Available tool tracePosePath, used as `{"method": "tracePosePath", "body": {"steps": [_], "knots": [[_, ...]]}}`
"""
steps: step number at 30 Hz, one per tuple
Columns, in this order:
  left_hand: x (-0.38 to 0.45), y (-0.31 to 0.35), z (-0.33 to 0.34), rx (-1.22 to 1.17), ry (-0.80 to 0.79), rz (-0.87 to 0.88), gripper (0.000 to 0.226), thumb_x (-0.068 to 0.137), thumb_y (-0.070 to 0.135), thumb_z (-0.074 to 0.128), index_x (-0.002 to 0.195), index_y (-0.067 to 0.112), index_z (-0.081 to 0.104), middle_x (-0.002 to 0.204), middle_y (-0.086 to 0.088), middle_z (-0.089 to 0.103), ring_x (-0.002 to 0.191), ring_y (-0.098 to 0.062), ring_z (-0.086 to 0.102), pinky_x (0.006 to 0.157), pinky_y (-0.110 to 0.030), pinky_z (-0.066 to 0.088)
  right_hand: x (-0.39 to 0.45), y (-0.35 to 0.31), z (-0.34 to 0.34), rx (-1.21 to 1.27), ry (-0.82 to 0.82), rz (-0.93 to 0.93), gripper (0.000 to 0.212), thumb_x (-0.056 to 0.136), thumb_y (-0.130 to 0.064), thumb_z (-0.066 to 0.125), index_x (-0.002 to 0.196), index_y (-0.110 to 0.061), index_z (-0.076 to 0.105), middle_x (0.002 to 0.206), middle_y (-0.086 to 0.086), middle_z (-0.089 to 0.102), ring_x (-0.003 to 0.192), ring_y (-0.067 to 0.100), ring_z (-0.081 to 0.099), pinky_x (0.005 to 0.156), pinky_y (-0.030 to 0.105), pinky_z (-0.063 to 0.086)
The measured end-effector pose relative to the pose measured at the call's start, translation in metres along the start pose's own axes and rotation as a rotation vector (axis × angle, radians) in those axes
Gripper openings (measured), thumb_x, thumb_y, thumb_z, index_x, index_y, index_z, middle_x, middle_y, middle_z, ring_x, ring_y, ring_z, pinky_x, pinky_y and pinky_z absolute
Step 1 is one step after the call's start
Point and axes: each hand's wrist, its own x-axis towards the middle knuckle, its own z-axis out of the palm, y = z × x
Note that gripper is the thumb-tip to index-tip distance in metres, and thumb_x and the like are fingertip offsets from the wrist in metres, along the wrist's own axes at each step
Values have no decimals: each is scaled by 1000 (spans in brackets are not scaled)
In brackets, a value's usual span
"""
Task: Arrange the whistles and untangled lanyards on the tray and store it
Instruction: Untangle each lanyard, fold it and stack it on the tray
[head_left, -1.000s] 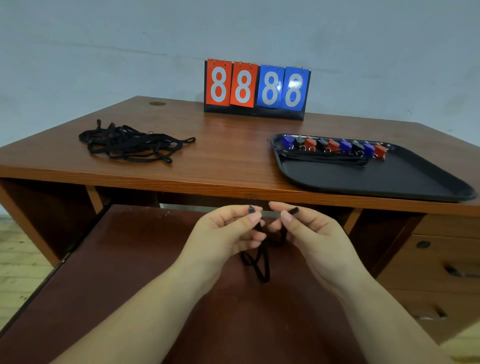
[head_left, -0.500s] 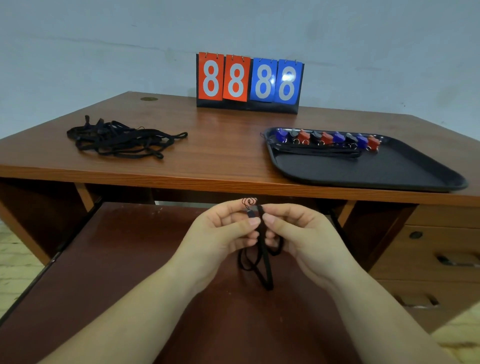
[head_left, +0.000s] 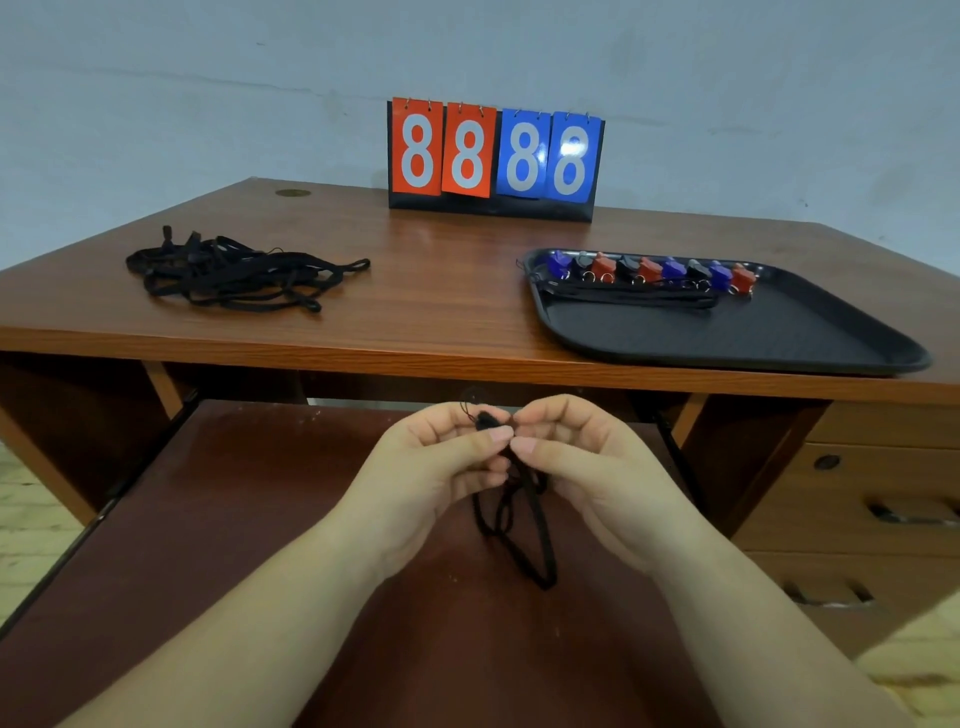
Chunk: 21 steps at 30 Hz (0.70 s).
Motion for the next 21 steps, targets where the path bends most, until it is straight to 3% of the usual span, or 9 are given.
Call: {"method": "tracePosePath", "body": {"steps": [4,9,16,21], "knots": [[0,-1,0,11,18,27,22,66,14,66,86,5,64,69,-5,68,61,-12,63,60,-20,54,-2,1,3,-55,-36,-21,37,63,-8,74,96,-18,59,83,-1,66,83,16,65,80,28,52],[1,-2,0,80,21,79,19,63,19,68,79,9,66,63,1,63,59,-8,56,64,-21,49,-4,-1,6,-110,-31,-50,29,78,6,67,95,-15,57,85,7,68,84,18,67,85,31,53],[5,1,-6,68,79,97,12,62,17,68,74,13,66,58,5,61,55,-4,55,58,-15,50,-2,-6,1,-31,-13,-31,16,75,5,66,81,-10,66,63,-2,65,56,10,61,56,20,52],[11,6,-16,78,134,105,4,69,13,67,71,14,64,56,5,57,53,-4,54,56,-15,50,0,-13,-17,-109,63,-62,11,65,-12,70,76,-11,74,56,1,64,55,8,59,52,18,50]]}}
